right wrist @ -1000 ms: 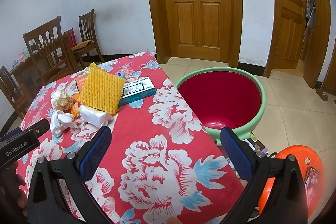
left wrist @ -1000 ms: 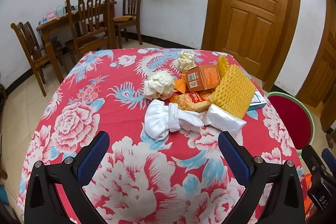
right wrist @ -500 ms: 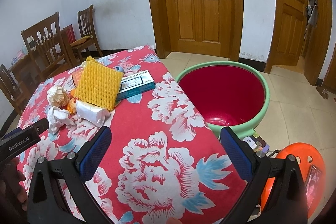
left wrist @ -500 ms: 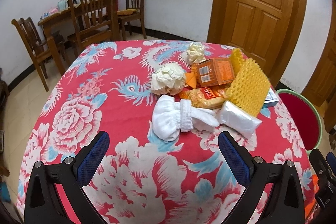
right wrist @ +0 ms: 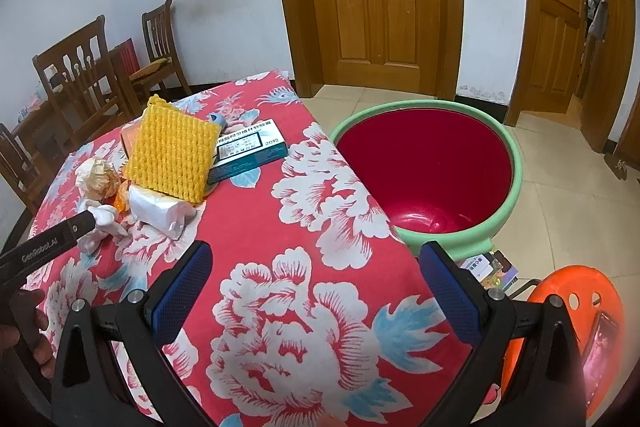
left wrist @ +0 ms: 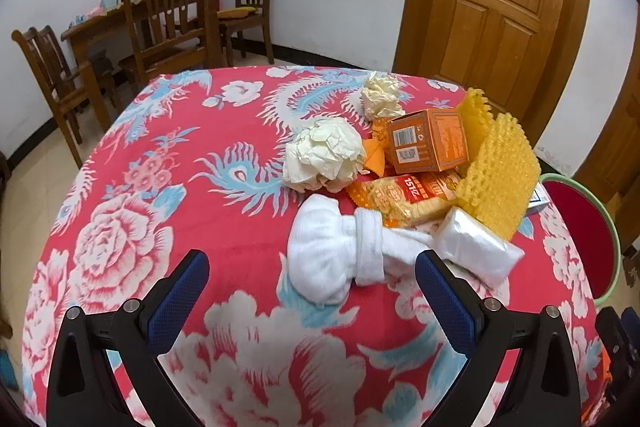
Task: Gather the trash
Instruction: 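Grasp the white glove with the left tool while the right tool grasps the yellow foam net, then carry the glove in the left tool while the right tool carries the foam net over the bin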
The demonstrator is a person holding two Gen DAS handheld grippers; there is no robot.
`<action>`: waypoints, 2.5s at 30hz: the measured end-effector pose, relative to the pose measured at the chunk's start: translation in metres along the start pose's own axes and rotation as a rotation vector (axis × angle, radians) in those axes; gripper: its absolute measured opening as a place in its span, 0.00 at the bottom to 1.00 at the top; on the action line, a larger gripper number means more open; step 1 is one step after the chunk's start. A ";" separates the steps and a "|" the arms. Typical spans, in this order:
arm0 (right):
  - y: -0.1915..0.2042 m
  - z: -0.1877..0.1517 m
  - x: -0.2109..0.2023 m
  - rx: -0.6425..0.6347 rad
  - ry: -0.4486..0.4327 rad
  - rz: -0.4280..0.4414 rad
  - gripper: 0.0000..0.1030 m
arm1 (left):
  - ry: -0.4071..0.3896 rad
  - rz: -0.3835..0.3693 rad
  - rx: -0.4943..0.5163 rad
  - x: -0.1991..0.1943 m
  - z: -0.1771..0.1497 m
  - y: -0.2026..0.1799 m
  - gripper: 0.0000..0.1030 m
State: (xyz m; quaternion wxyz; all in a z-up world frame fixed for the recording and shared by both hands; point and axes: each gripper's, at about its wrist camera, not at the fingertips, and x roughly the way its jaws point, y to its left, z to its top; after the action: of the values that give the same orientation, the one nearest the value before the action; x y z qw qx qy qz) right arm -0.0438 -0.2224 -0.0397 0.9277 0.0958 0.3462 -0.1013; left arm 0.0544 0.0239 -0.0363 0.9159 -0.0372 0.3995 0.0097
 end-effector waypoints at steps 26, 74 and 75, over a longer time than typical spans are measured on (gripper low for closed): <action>0.072 0.049 0.026 -0.073 0.068 0.169 0.98 | -0.013 -0.179 -0.072 -0.017 0.005 0.031 0.26; 0.059 0.050 0.050 -0.068 0.211 0.314 0.50 | -0.050 -0.258 -0.036 -0.045 0.012 0.014 0.26; 0.056 0.048 0.051 -0.066 0.214 0.304 0.56 | -0.050 -0.258 -0.033 -0.045 0.012 0.012 0.26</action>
State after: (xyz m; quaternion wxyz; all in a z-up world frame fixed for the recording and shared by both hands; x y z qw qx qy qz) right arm 0.0380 -0.1867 -0.0318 0.8928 0.1265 0.4278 0.0622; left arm 0.0314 0.0373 0.0041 0.9185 -0.1030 0.3681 -0.1008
